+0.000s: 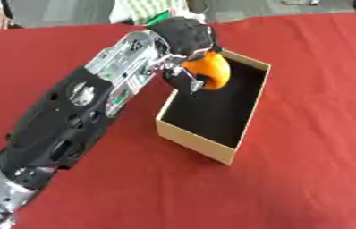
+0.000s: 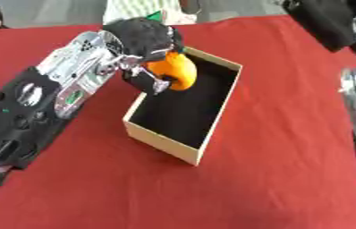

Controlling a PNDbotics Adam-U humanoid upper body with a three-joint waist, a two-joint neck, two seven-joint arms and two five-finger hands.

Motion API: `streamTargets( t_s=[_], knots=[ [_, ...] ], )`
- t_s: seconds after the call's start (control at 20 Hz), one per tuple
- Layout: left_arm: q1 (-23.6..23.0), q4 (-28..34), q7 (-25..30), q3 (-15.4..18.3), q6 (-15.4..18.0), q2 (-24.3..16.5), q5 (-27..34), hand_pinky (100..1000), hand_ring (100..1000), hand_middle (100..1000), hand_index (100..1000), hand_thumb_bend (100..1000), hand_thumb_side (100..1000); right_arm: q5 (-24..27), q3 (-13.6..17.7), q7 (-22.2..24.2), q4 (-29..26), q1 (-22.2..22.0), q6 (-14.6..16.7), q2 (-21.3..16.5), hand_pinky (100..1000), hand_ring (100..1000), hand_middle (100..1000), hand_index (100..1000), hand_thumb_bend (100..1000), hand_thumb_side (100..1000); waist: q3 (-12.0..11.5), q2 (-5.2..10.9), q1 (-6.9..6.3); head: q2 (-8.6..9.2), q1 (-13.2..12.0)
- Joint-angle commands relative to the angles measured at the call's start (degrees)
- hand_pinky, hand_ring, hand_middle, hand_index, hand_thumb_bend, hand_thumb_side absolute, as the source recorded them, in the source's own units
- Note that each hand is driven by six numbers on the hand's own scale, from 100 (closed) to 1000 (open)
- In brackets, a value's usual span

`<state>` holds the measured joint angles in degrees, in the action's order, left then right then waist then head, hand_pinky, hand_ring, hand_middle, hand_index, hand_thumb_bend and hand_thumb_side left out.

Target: Pick up objects on the table and place them in the box.

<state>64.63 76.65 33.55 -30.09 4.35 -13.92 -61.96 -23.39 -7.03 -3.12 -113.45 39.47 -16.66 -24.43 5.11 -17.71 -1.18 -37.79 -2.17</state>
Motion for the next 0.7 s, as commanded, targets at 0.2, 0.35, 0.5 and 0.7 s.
streamTargets(
  t_s=[0.2, 0.35, 0.5, 0.7],
  knots=[
    [0.08, -4.17, 0.76, -0.43, -0.16, 2.17, 0.48, 451, 661, 661, 732, 100, 241, 0.62, 0.64, -0.31, -1.14, 0.70, 0.26, -0.25, 929, 803, 763, 914, 100, 736, 0.35, 1.34, 0.15, -0.08, 0.27],
    [-0.53, -7.34, 0.12, -0.49, 0.43, 3.36, -0.55, 455, 664, 664, 735, 100, 229, 0.77, 0.63, -0.36, -1.14, 0.67, 0.31, -0.21, 929, 803, 762, 914, 100, 736, 0.49, 1.30, 0.09, -0.06, 0.33],
    [-1.20, -9.46, -0.77, -0.63, 1.38, 4.66, -1.39, 458, 667, 667, 738, 100, 213, 0.88, 0.64, -0.41, -1.14, 0.62, 0.30, -0.15, 930, 803, 762, 915, 100, 736, 0.58, 1.23, 0.08, -0.03, 0.31],
    [-1.62, -11.02, -0.55, -0.82, 2.68, 5.34, -1.99, 529, 735, 729, 779, 100, 171, 0.95, 0.65, -0.40, -1.14, 0.59, 0.32, -0.20, 929, 803, 761, 914, 100, 735, 0.66, 1.21, 0.04, -0.03, 0.44]
  ],
)
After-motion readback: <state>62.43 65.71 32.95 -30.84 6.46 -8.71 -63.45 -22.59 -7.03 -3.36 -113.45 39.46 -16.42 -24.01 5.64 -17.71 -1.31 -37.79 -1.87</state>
